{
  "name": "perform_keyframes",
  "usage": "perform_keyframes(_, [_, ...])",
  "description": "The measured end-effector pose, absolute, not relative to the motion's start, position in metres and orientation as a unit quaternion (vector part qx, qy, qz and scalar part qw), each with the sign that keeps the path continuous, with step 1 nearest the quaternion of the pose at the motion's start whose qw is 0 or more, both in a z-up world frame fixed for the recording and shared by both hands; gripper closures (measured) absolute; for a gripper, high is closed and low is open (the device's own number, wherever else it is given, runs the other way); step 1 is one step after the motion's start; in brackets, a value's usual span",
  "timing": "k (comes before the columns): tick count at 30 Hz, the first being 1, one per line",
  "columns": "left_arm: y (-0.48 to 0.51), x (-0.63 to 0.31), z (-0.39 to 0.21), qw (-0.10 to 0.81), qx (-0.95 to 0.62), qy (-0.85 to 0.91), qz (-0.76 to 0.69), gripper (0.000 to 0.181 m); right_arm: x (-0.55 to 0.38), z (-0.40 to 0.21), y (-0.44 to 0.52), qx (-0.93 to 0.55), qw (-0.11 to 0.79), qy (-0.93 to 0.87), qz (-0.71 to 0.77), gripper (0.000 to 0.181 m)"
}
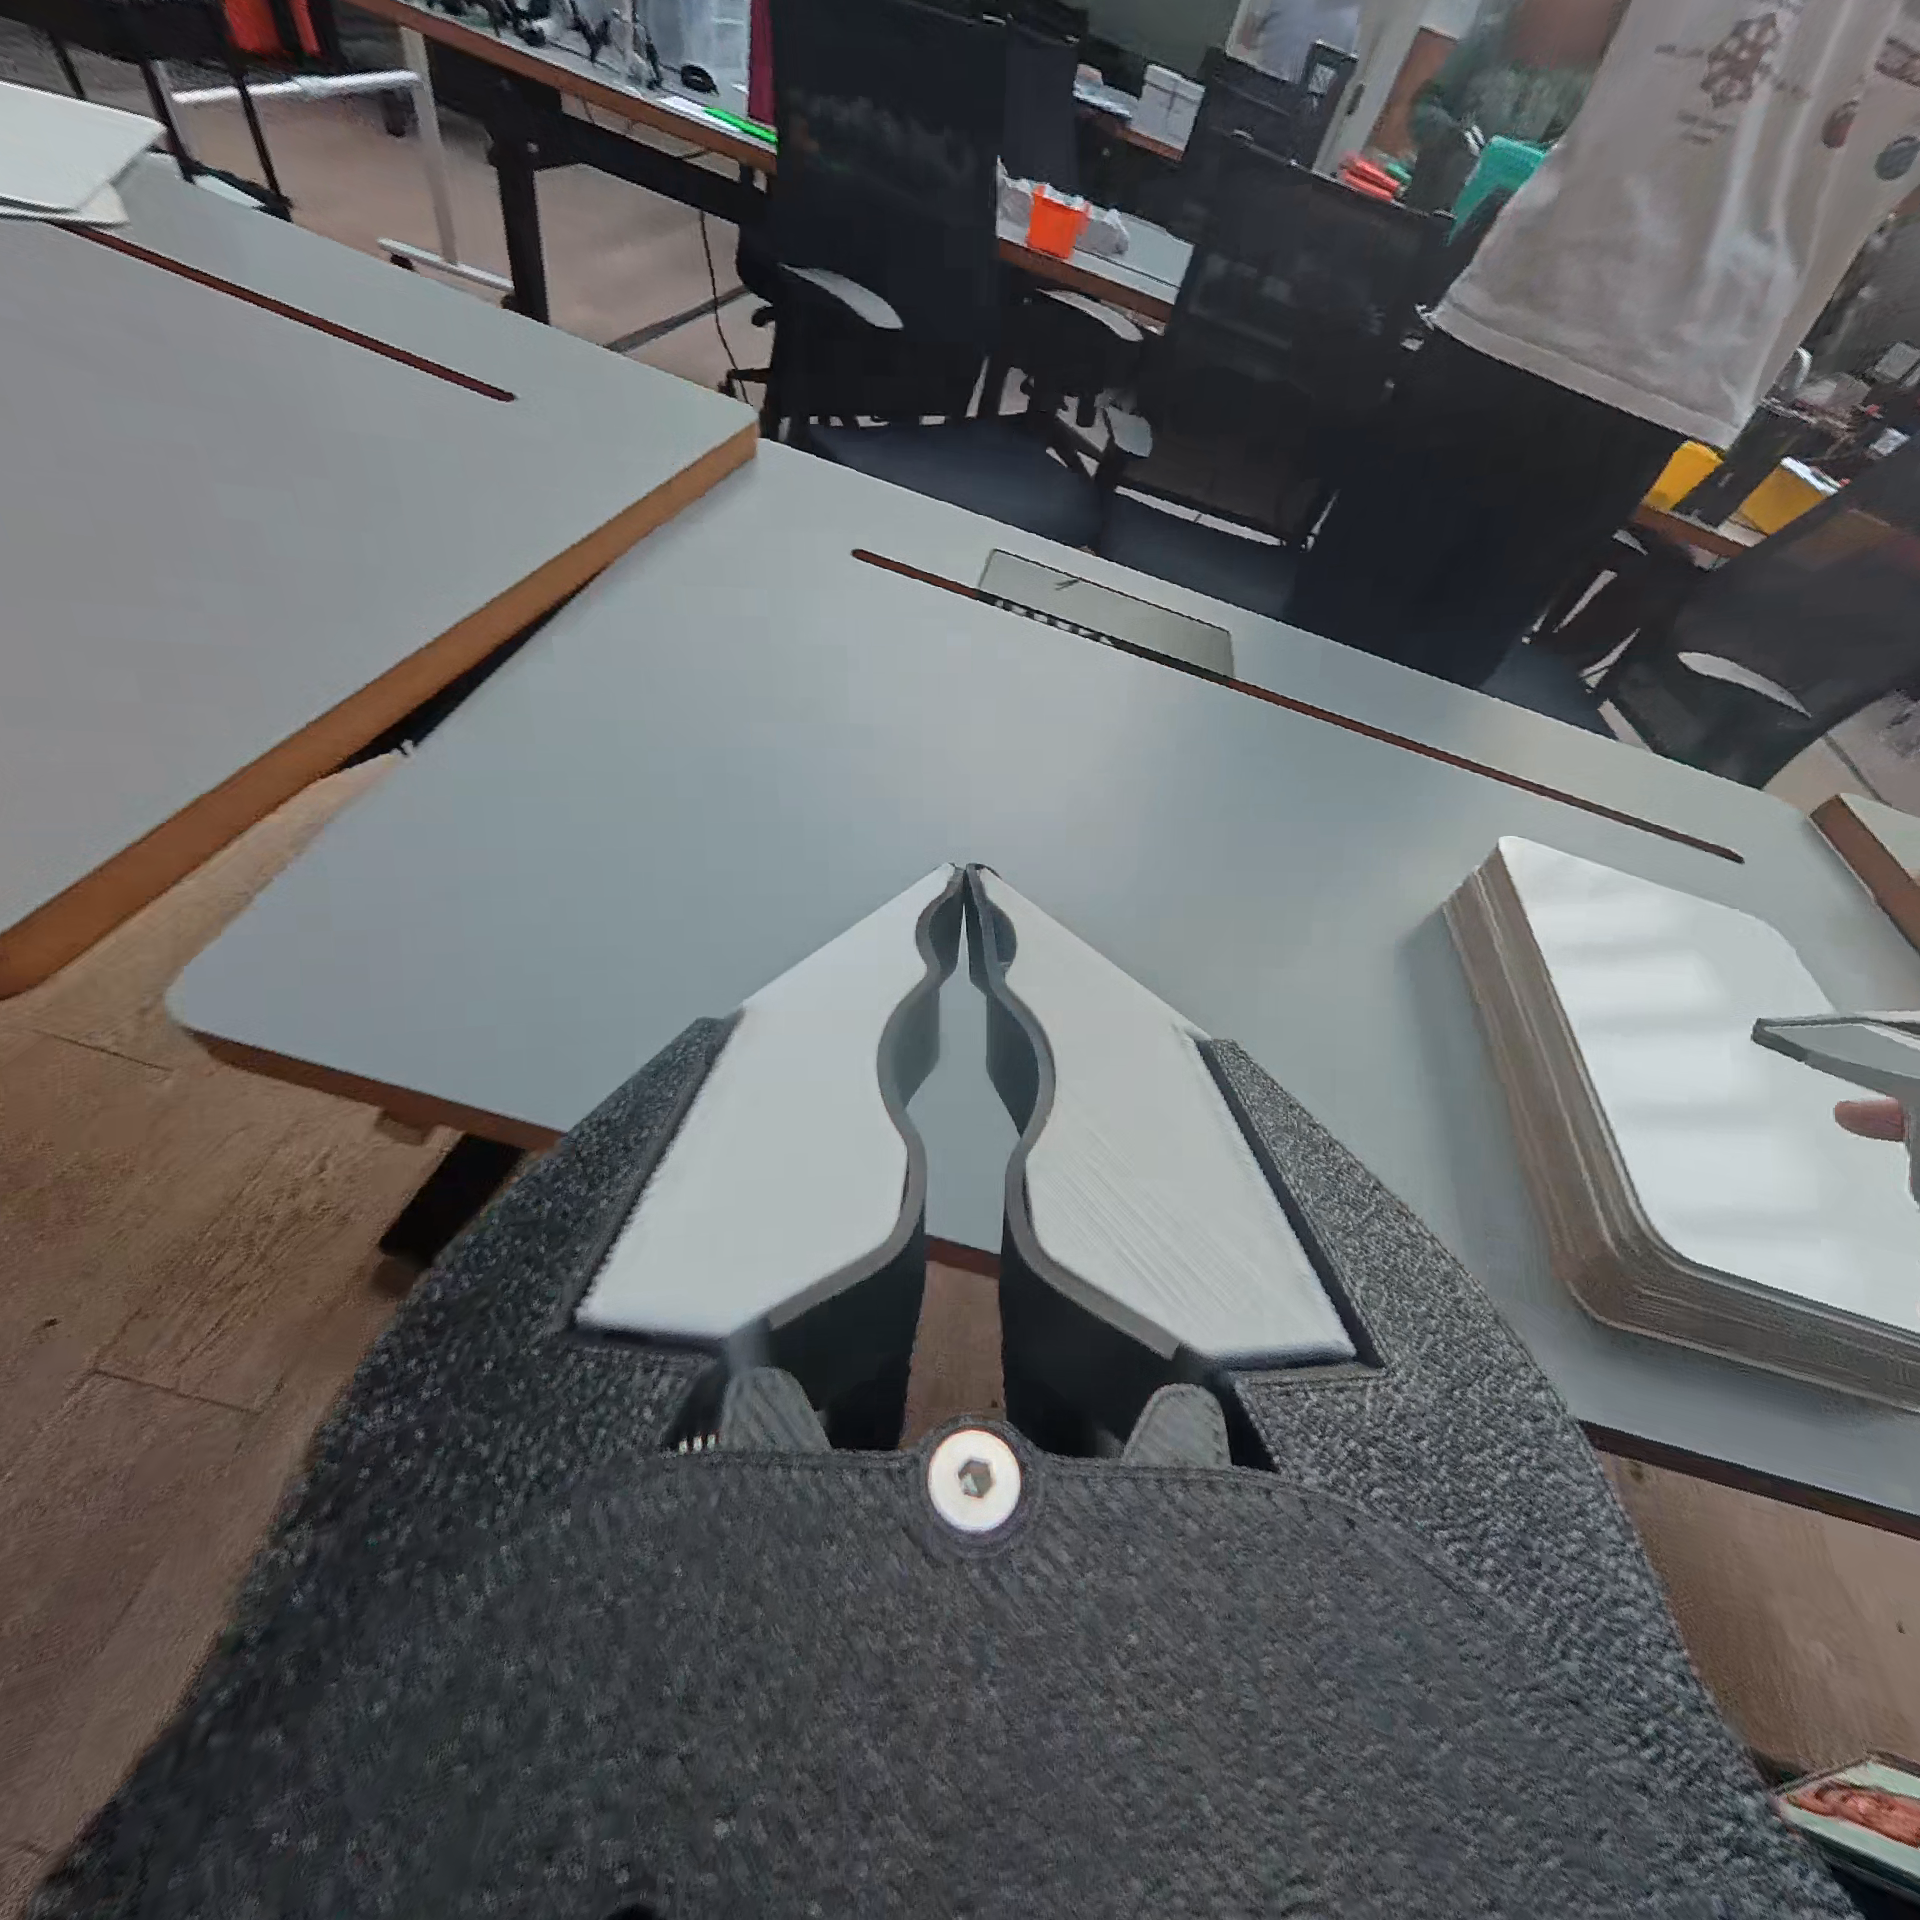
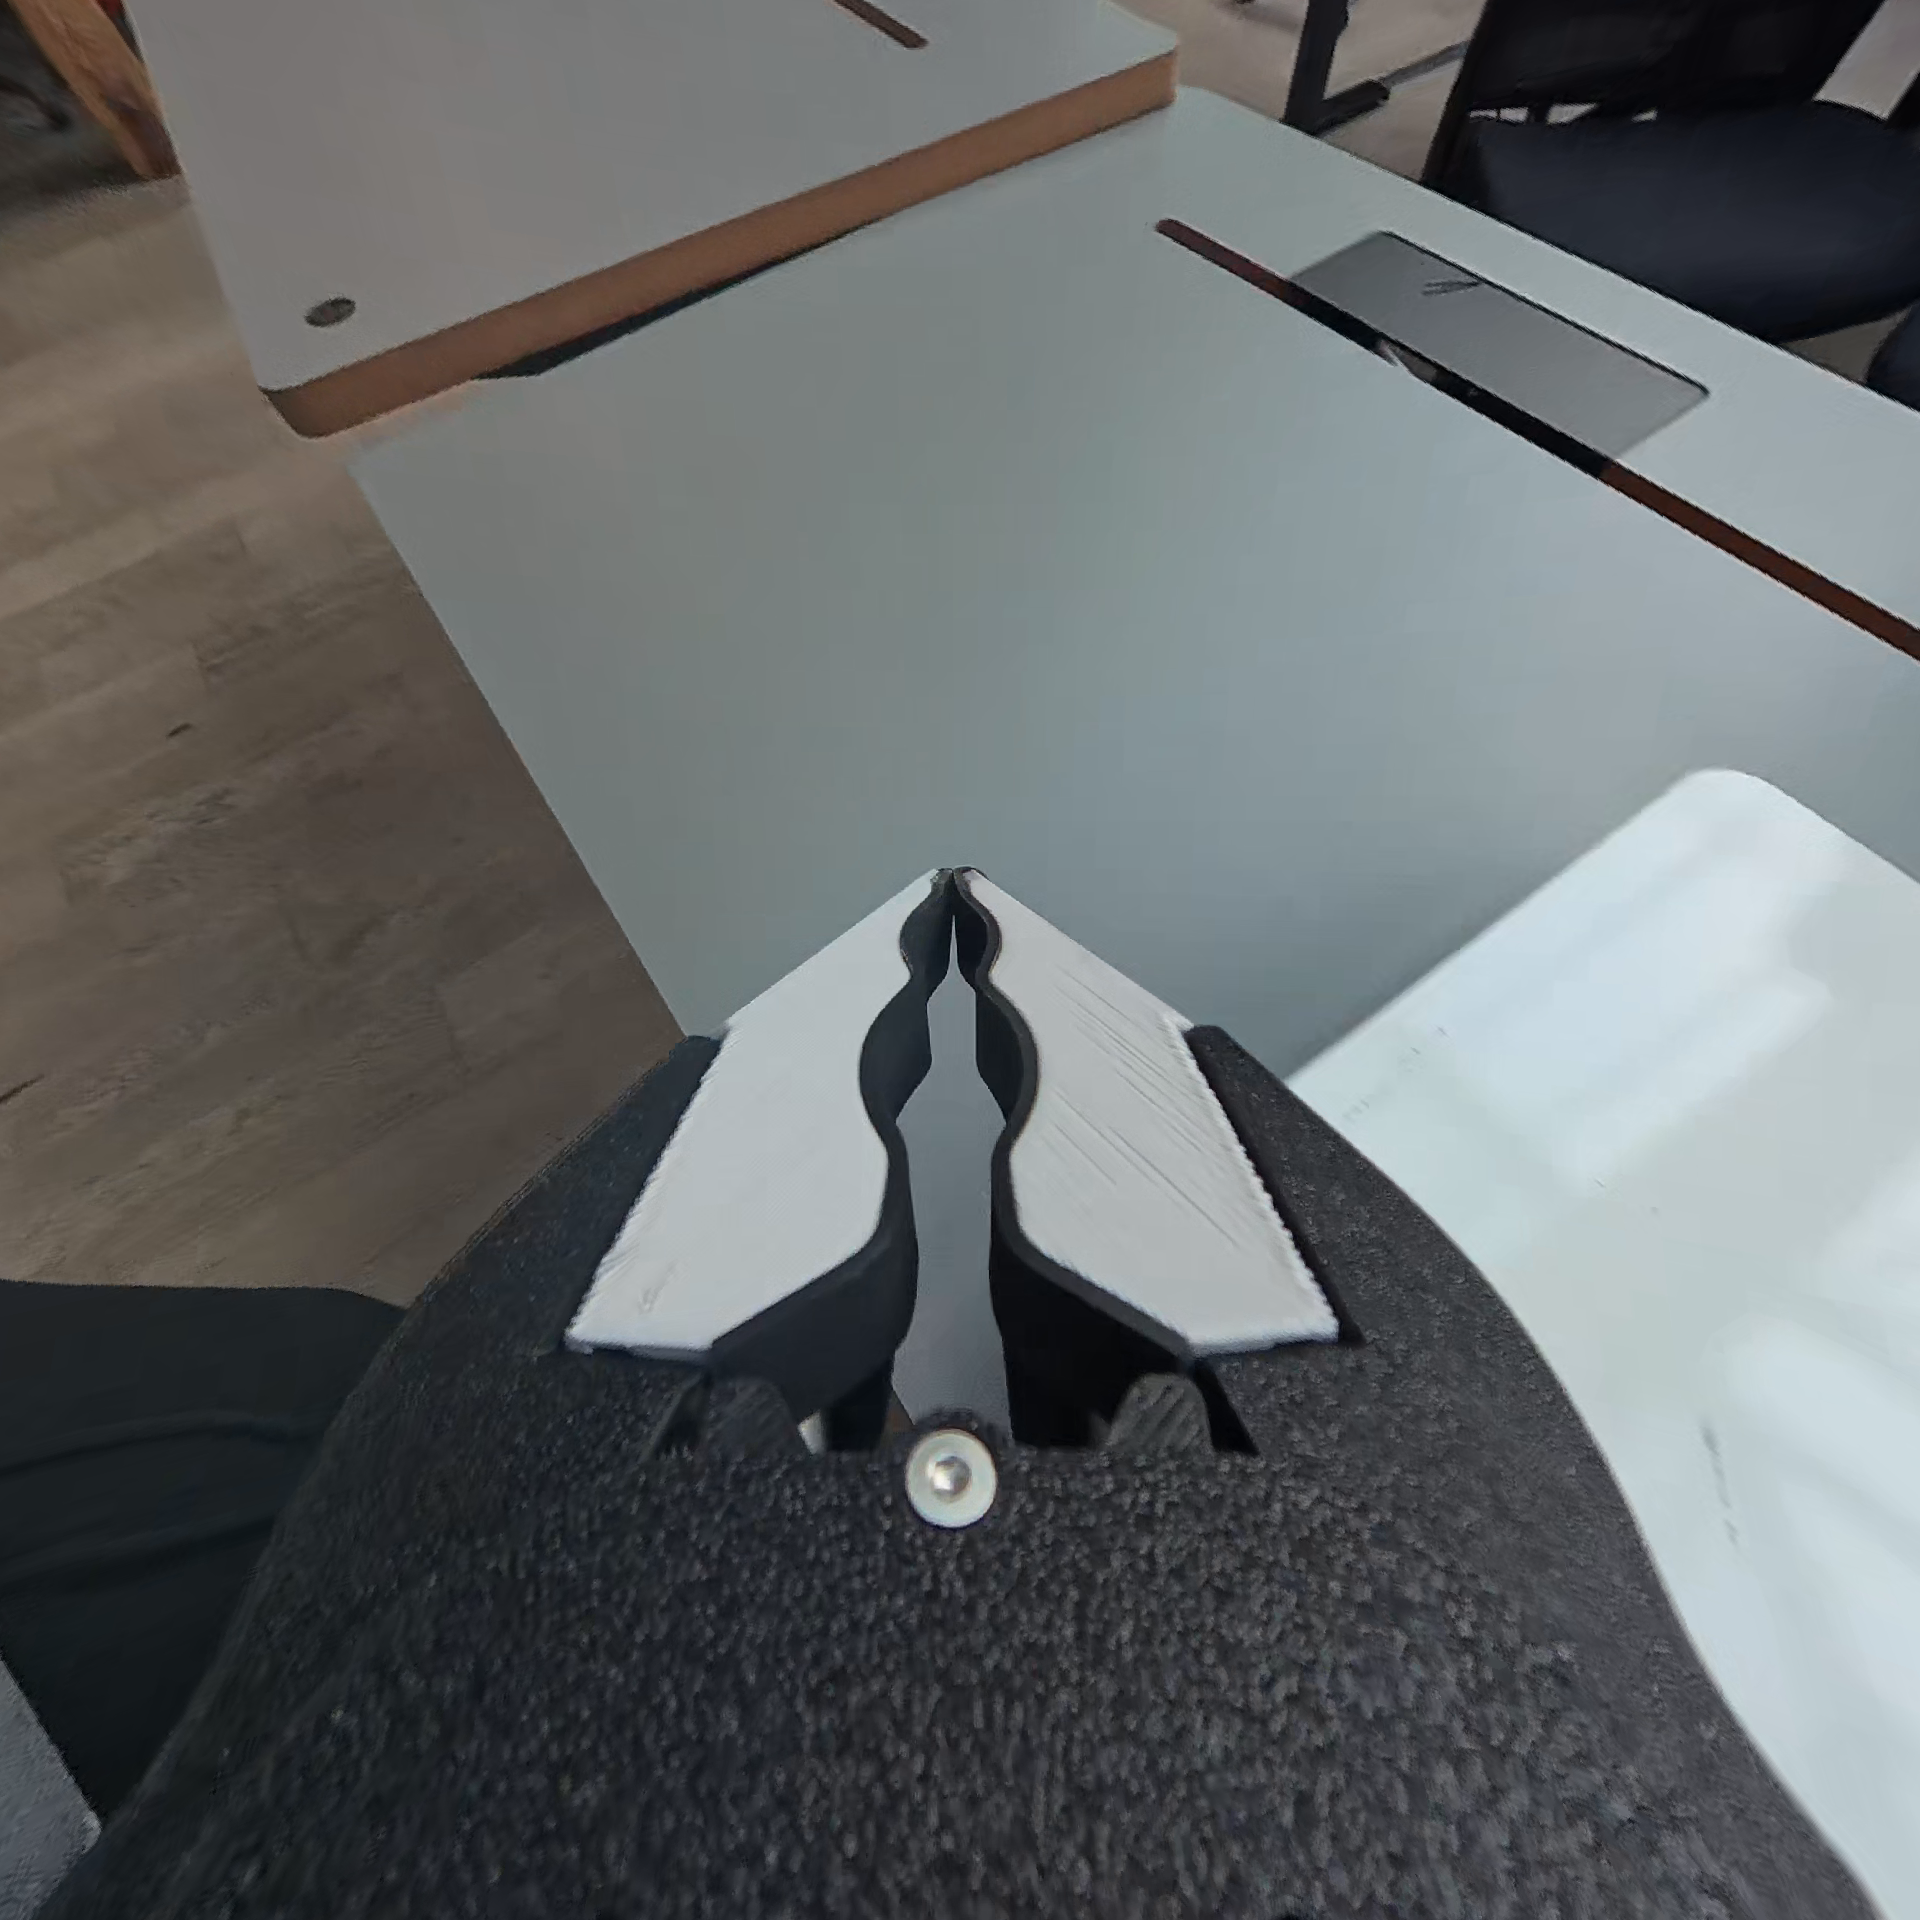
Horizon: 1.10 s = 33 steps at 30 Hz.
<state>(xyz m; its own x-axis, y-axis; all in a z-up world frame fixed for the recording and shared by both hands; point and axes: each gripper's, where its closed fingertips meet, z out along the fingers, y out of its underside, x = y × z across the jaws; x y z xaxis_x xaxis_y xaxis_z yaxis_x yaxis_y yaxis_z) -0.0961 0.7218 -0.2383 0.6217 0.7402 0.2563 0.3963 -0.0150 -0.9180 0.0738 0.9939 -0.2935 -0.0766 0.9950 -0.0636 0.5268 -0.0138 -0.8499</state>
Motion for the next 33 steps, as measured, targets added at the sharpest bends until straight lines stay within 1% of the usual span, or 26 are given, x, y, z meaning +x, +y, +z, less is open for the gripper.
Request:
perform_keyframes(9, [0.406, -0.171, -0.205, 0.535, -0.683, -0.400, 0.296, 0.180, -0.110, -0.279, 0.735, -0.549, 0.293, -0.657, 0.425, 0.181])
perform_keyframes(10, [0.376, -0.180, -0.201, 0.529, -0.679, -0.411, 0.301, 0.179, -0.130, -0.277, 0.706, -0.545, 0.282, -0.662, 0.430, 0.173])
perform_keyframes(11, [0.346, -0.188, -0.197, 0.522, -0.674, -0.425, 0.304, 0.176, -0.150, -0.275, 0.677, -0.540, 0.268, -0.671, 0.432, 0.160])
perform_keyframes(12, [0.319, -0.197, -0.195, 0.517, -0.669, -0.438, 0.304, 0.173, -0.170, -0.274, 0.649, -0.531, 0.254, -0.683, 0.432, 0.150])
perform_keyframes(14, [0.268, -0.216, -0.197, 0.515, -0.651, -0.472, 0.298, 0.154, -0.215, -0.274, 0.598, -0.507, 0.240, -0.706, 0.433, 0.136])
perform_keyframes(15, [0.244, -0.227, -0.201, 0.515, -0.639, -0.489, 0.294, 0.148, -0.238, -0.276, 0.574, -0.496, 0.232, -0.715, 0.435, 0.129])
perform_keyframes(17, [0.200, -0.252, -0.214, 0.510, -0.620, -0.520, 0.291, 0.126, -0.288, -0.286, 0.530, -0.484, 0.210, -0.726, 0.441, 0.121])
perform_keyframes(18, [0.180, -0.268, -0.221, 0.506, -0.611, -0.534, 0.291, 0.119, -0.314, -0.292, 0.509, -0.478, 0.203, -0.731, 0.444, 0.117])
perform_keyframes(19, [0.160, -0.285, -0.227, 0.502, -0.602, -0.549, 0.291, 0.115, -0.342, -0.298, 0.489, -0.471, 0.198, -0.737, 0.443, 0.113])
perform_keyframes(22, [0.103, -0.349, -0.244, 0.488, -0.581, -0.579, 0.298, 0.115, -0.433, -0.316, 0.433, -0.457, 0.193, -0.742, 0.451, 0.108])
perform_keyframes(24, [0.068, -0.402, -0.255, 0.474, -0.581, -0.589, 0.302, 0.115, -0.501, -0.329, 0.397, -0.458, 0.190, -0.739, 0.456, 0.102])
perform_keyframes(26, [0.038, -0.461, -0.259, 0.464, -0.582, -0.600, 0.294, 0.102, -0.571, -0.338, 0.361, -0.464, 0.179, -0.738, 0.455, 0.096])
perform_keyframes(29, [0.003, -0.561, -0.249, 0.455, -0.590, -0.599, 0.293, 0.087, -0.671, -0.329, 0.313, -0.459, 0.179, -0.738, 0.461, 0.092])
perform_keyframes(31, [-0.011, -0.629, -0.238, 0.463, -0.594, -0.593, 0.284, 0.086, -0.730, -0.317, 0.292, -0.459, 0.182, -0.737, 0.463, 0.089])
perform_keyframes(33, [-0.019, -0.696, -0.228, 0.469, -0.604, -0.580, 0.279, 0.092, -0.781, -0.302, 0.281, -0.463, 0.189, -0.730, 0.465, 0.088])
